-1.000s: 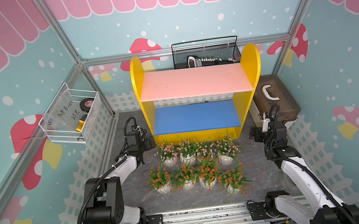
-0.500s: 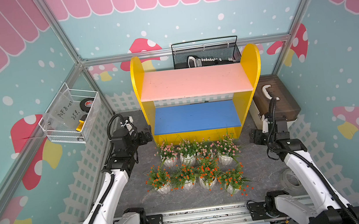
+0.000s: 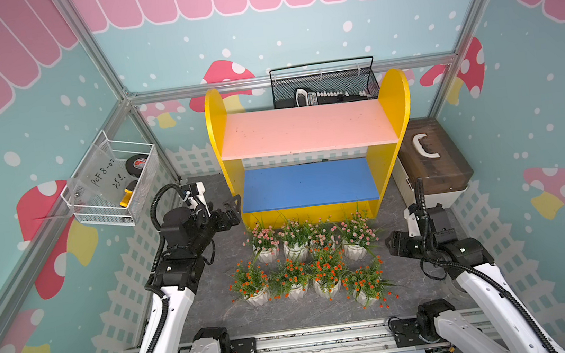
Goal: Place the baby's breath potted plants on the rack by color
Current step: Pick up the baby's breath potted plant from the center of the board.
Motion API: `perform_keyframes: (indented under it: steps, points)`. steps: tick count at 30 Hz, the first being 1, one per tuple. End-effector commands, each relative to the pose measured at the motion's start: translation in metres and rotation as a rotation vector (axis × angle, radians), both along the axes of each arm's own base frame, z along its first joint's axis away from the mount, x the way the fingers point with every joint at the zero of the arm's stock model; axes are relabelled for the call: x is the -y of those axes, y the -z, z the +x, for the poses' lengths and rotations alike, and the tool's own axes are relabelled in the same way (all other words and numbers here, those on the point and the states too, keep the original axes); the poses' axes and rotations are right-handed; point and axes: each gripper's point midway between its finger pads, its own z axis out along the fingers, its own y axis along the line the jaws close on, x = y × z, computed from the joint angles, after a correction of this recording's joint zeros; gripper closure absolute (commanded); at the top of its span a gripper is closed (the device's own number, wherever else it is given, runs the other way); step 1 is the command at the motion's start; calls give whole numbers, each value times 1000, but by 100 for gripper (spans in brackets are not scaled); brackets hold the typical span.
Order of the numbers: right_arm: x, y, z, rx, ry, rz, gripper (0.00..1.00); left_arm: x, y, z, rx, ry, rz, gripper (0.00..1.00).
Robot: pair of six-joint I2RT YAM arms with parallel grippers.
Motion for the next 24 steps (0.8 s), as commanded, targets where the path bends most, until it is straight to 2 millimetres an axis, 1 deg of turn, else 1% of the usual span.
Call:
perform_keyframes:
  steps: [1,3,4,9,12,18,24]
  points:
    - [11,2,-25,-53,76,-24,33,14,-15,-10,-10,68,-54,0]
    - [13,-1,-35,-30,94,-10,35,18,-20,-12,-8,68,-58,1]
    - [10,0,-37,-23,83,10,36,21,-23,-14,-4,78,-56,0]
    - [-3,26,-52,-115,20,46,44,51,-27,-26,26,168,-14,1]
    - [-10,33,-52,-111,-5,63,50,66,-25,-31,31,213,10,0]
    - [-24,44,-55,-127,-70,97,58,78,-23,-36,22,233,40,0]
    - [-35,55,-57,-152,-125,98,64,84,-26,-38,24,233,63,0]
